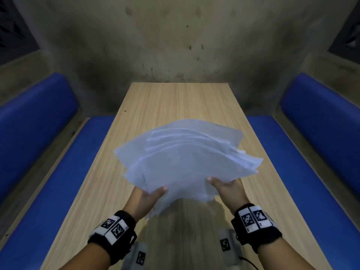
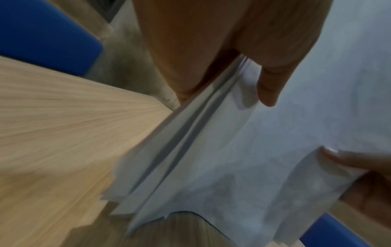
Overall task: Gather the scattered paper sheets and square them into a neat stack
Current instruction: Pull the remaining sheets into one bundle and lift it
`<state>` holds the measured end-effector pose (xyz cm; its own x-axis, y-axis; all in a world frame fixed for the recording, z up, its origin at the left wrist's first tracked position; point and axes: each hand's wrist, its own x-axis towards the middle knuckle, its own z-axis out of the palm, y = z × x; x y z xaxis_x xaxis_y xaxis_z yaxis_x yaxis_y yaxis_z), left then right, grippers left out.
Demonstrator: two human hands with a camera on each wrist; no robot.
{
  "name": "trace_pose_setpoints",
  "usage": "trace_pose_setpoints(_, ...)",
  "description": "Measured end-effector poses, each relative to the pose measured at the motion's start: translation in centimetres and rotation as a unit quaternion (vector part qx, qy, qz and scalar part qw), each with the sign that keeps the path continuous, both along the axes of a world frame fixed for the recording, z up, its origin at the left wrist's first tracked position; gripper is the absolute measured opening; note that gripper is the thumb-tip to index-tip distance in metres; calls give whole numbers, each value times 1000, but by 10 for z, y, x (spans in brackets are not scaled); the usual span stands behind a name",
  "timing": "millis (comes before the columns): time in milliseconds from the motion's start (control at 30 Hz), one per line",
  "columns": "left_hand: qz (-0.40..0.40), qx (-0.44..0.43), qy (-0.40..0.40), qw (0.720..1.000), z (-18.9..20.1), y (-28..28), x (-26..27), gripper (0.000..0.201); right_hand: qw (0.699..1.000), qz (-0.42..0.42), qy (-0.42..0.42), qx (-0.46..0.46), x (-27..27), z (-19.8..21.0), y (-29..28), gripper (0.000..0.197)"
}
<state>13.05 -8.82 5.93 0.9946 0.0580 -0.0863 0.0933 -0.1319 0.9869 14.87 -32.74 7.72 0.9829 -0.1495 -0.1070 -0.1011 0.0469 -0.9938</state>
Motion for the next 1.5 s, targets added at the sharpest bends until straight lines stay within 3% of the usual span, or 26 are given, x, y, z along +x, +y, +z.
trace_pose_setpoints(67, 20, -61, -10, 998, 6, 1, 3, 92, 1000, -16, -10, 0, 4, 5, 1, 30)
trace_pose_setpoints(133, 95, -44, -99, 990, 27, 8, 10, 104, 994, -9, -95, -58, 12, 20, -1, 31)
trace_pose_setpoints(200, 189, 105, -220, 951, 60, 19, 15, 121, 959, 29, -210, -187, 24, 38, -6, 31)
trace_pose_setpoints(267, 185, 296, -306, 886, 90, 28, 17, 127, 921, 59, -265, -280, 36, 48, -9, 31)
trace_pose_setpoints(300, 150, 350, -314, 870, 102, 31, 20, 126, 900, 72, -275, -331, 41, 53, -9, 33)
trace_pose_setpoints(333, 100, 353, -295, 882, 104, 37, 26, 122, 877, 83, -280, -381, 44, 60, -8, 35)
trace_pose_setpoints(400, 15, 227, -202, 953, 99, 48, 37, 107, 831, 98, -275, -473, 47, 71, -5, 36)
trace_pose_setpoints(433, -16, 190, -158, 969, 95, 51, 40, 96, 813, 104, -265, -507, 45, 75, -3, 35)
trace_pose_setpoints(567, -123, 178, -89, 972, 59, 43, 31, 31, 756, 163, -234, -590, 38, 70, 5, 30)
trace_pose_setpoints(600, -125, 159, -90, 975, 51, 37, 28, 20, 746, 174, -226, -602, 36, 67, 8, 29)
trace_pose_setpoints(667, -84, 123, -94, 984, 34, 32, 22, 18, 740, 183, -213, -611, 31, 64, 13, 25)
trace_pose_setpoints(767, 4, 95, -50, 994, 14, 29, 14, 14, 760, 198, -229, -575, 22, 60, 24, 18)
trace_pose_setpoints(833, 36, 72, -35, 996, 4, 33, 6, 10, 787, 124, -250, -550, 16, 55, 11, 20)
trace_pose_setpoints(867, 53, 57, -28, 997, 4, 36, 3, 17, 797, 44, -245, -551, 14, 52, -5, 32)
trace_pose_setpoints(933, 69, 21, -20, 997, 1, 51, -3, 26, 822, -114, -164, -533, 10, 46, -47, 76)
trace_pose_setpoints(967, 69, 6, -15, 998, 1, 57, -5, 27, 859, -150, -102, -479, 9, 40, -67, 100)
trace_pose_setpoints(1033, 62, -5, -1, 998, 3, 62, -7, 30, 957, -106, -20, -269, 6, 26, -84, 125)
trace_pose_setpoints(1067, 53, -3, 3, 999, 3, 62, -6, 30, 985, -59, -6, -163, 6, 17, -83, 119)
trace_pose_setpoints(1100, 44, -1, 4, 999, 5, 59, -4, 31, 995, -26, 8, -93, 6, 9, -79, 99)
trace_pose_setpoints(1167, 36, -13, -1, 999, 10, 54, 0, 31, 999, -19, -14, -48, 4, 5, -73, 57)
trace_pose_setpoints(1200, 32, -25, -5, 999, 12, 55, 1, 31, 998, -27, -39, -37, 3, 5, -72, 52)
trace_pose_setpoints(1300, -14, -71, 5, 997, 12, 60, 1, 42, 994, -42, -97, -3, -2, 0, -80, 62)
trace_pose_setpoints(1367, -22, -72, 33, 997, -1, 63, -3, 69, 995, -44, -84, -17, -8, -14, -78, 65)
trace_pose_setpoints(1400, -11, -74, 43, 996, -10, 61, -6, 73, 997, -44, -63, -24, -12, -25, -75, 65)
trace_pose_setpoints(1500, 21, -70, 20, 997, -25, 57, -12, 46, 999, -40, -17, -8, -22, -42, -69, 58)
